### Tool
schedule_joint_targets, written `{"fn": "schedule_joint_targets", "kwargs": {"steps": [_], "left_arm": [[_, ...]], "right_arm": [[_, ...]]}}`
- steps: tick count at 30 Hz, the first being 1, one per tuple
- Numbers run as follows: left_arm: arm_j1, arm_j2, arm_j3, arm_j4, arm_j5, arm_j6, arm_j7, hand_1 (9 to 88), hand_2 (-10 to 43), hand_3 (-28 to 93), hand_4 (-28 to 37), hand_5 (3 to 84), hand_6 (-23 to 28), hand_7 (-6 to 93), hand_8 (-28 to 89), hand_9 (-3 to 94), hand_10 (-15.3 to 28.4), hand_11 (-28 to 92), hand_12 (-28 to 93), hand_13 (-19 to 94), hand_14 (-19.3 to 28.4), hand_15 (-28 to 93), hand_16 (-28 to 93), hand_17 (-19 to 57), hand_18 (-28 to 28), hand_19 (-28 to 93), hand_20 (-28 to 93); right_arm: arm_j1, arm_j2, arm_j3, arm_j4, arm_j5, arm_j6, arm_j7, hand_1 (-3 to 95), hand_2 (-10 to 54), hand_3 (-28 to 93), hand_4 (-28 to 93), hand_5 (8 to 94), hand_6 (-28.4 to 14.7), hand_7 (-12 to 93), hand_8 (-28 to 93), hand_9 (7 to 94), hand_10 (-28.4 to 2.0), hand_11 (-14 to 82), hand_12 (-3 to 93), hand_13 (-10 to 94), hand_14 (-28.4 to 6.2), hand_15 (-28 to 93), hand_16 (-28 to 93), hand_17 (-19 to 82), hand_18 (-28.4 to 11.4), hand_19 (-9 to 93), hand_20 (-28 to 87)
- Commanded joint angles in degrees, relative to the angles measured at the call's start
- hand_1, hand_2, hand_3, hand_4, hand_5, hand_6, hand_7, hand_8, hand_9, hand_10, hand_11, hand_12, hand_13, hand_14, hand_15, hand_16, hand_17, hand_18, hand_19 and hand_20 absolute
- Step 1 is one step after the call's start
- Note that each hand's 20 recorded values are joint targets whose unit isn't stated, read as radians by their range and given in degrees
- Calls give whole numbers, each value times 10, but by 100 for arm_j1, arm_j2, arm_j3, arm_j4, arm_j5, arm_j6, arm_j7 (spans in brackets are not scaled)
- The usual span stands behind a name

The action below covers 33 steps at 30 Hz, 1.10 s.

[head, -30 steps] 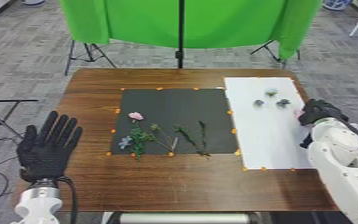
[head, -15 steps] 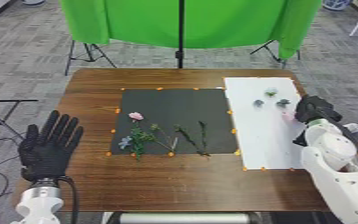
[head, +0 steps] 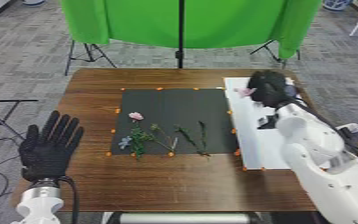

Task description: Arrange flowers

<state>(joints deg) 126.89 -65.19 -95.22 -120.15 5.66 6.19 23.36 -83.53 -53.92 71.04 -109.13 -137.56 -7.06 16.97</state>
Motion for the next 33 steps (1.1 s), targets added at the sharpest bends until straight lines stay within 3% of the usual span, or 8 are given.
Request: {"fn": "schedule_joint_targets", "kwargs": {"steps": [1,12,19,22,25,28,30,33], "left_arm": [[-73,-4,130,118,31,-2,-116,262,151,751,-283,426,96,112,-94,353,153,172,93,268,158,302,-63,-81,140,311,98],[-248,109,232,183,-36,33,-122,258,149,756,-283,410,84,115,-89,336,134,167,91,256,137,289,-68,-74,132,303,91],[-262,166,251,194,-76,30,-177,257,147,758,-283,405,80,119,-88,330,128,162,94,252,131,272,-61,-72,128,295,89],[-307,172,278,218,-219,31,-220,256,147,757,-283,403,79,121,-88,331,127,162,97,251,131,271,-57,-72,128,294,90],[-321,183,279,234,-184,-4,-243,257,148,756,-283,404,79,122,-88,332,128,165,98,250,135,277,-53,-74,129,297,91],[-330,186,262,227,-250,92,-249,257,148,756,-283,405,80,123,-89,333,131,164,99,249,138,279,-52,-76,129,300,92],[-318,178,246,223,-339,64,-258,257,149,756,-283,408,80,124,-89,334,132,164,100,251,137,281,-51,-76,130,301,92],[-278,187,222,203,-341,112,-274,256,150,757,-283,410,80,126,-91,338,132,167,102,255,136,283,-51,-77,130,302,93]], "right_arm": [[719,-1461,-1166,341,-193,-210,-450,632,-95,718,-283,697,17,206,-80,755,-104,97,315,630,-61,445,381,287,-207,854,496],[1086,-2159,-2220,1012,-274,-1012,-689,624,-95,734,-283,687,8,202,-137,731,-116,130,290,620,-69,449,382,289,-209,857,496],[1081,-2223,-2456,1321,-703,-705,-617,620,-95,741,-283,681,9,208,-143,721,-117,141,279,617,-71,448,380,289,-212,858,496],[1101,-2288,-2466,1484,-887,-544,-461,620,-95,742,-283,674,6,204,-144,705,-122,157,264,602,-75,450,380,286,-214,857,499],[1088,-2247,-2490,1502,-883,-517,-390,622,-95,740,-283,671,5,203,-143,693,-123,173,248,595,-77,455,374,285,-215,857,501],[1028,-2266,-2442,1544,-874,-592,-421,622,-95,739,-283,649,0,195,-143,681,-127,188,230,590,-77,462,370,285,-216,857,503],[967,-2257,-2416,1516,-864,-578,-393,618,-95,745,-283,622,-4,180,-140,652,-129,202,187,578,-78,468,360,284,-217,859,502],[905,-2226,-2417,1428,-807,-572,-343,616,-95,746,-283,614,-6,173,-138,647,-129,201,176,574,-80,469,356,282,-217,859,502]]}}
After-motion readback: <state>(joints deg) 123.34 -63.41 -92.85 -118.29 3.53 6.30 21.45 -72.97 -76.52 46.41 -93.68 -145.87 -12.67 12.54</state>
